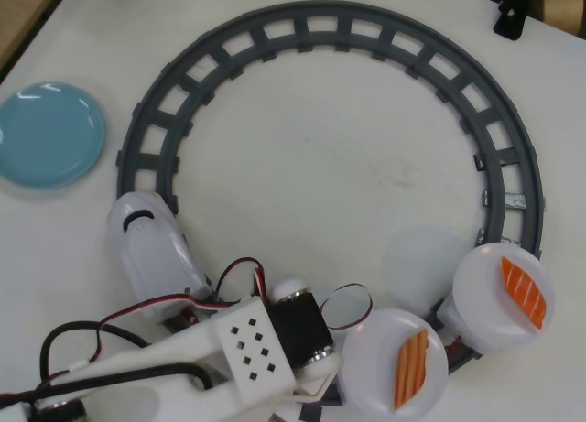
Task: Pick up the sushi from the Shinkansen and put it on the blue dish
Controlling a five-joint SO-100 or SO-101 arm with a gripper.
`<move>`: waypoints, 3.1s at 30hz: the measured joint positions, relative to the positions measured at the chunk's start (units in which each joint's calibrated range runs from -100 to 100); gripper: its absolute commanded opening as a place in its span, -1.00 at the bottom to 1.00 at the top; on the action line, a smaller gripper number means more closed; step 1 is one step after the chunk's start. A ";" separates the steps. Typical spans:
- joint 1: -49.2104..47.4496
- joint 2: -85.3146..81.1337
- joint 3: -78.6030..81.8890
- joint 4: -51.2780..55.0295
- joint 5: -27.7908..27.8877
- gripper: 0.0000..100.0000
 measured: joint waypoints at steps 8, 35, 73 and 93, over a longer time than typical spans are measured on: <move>-1.96 0.00 1.37 0.00 0.00 -0.93; -41.52 -20.08 1.74 0.00 -17.02 -0.93; -68.08 46.39 -63.31 -2.10 -27.42 -0.74; -68.33 46.56 -67.89 0.00 -28.40 -0.64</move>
